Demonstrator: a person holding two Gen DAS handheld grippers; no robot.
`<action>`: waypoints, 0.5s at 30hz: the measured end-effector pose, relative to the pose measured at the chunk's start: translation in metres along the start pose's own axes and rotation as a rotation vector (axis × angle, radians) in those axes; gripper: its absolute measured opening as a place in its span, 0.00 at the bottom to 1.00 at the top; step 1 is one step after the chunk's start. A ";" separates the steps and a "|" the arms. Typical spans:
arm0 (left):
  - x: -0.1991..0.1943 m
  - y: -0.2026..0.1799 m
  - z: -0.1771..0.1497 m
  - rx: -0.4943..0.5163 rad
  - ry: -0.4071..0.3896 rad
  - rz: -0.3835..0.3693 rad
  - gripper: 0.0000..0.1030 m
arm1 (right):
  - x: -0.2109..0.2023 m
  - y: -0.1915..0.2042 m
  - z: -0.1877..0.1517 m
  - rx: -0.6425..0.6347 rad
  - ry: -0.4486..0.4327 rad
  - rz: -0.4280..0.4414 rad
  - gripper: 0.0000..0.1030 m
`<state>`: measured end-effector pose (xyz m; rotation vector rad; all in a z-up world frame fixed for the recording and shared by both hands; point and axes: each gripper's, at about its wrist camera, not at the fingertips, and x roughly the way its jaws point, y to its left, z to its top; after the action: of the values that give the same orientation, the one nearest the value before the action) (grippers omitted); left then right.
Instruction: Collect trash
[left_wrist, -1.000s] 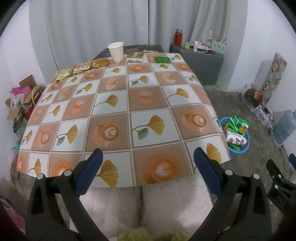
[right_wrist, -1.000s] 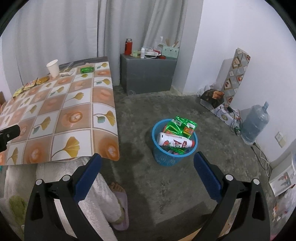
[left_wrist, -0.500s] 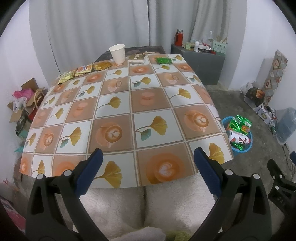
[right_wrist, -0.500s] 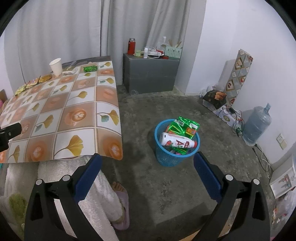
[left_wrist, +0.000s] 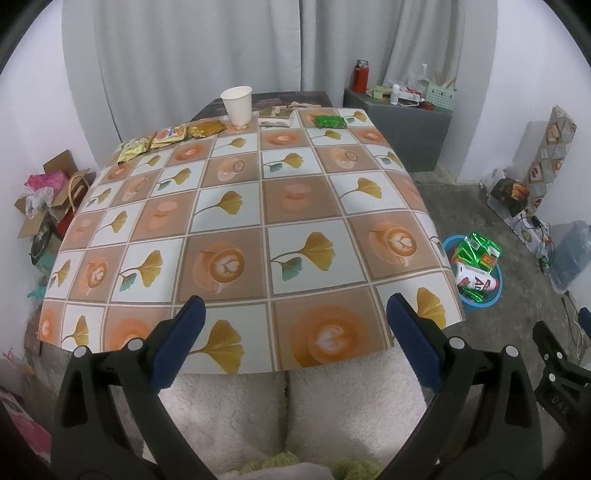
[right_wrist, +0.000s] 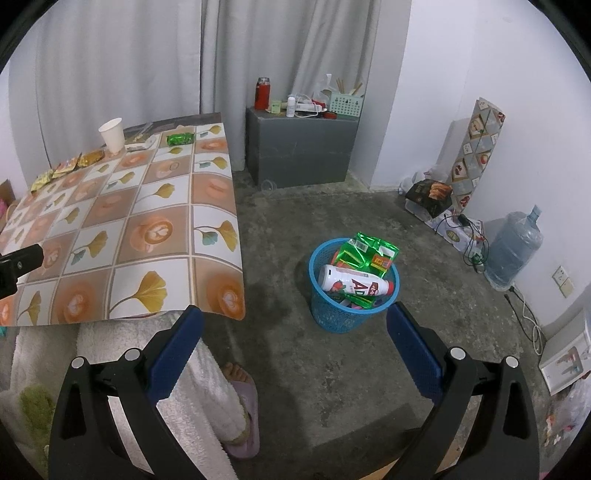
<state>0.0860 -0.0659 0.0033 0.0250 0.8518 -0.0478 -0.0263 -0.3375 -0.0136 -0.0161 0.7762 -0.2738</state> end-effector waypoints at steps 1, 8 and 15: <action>0.000 0.001 0.000 0.001 0.000 -0.002 0.92 | 0.000 0.000 0.000 0.000 0.000 0.000 0.94; 0.000 -0.001 0.000 0.001 -0.003 0.001 0.92 | 0.001 0.000 0.001 0.001 -0.001 -0.001 0.94; -0.001 -0.001 0.000 0.001 -0.002 0.001 0.92 | 0.001 0.001 0.001 0.002 -0.001 0.000 0.94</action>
<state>0.0855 -0.0671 0.0035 0.0259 0.8497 -0.0474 -0.0249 -0.3371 -0.0134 -0.0146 0.7745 -0.2741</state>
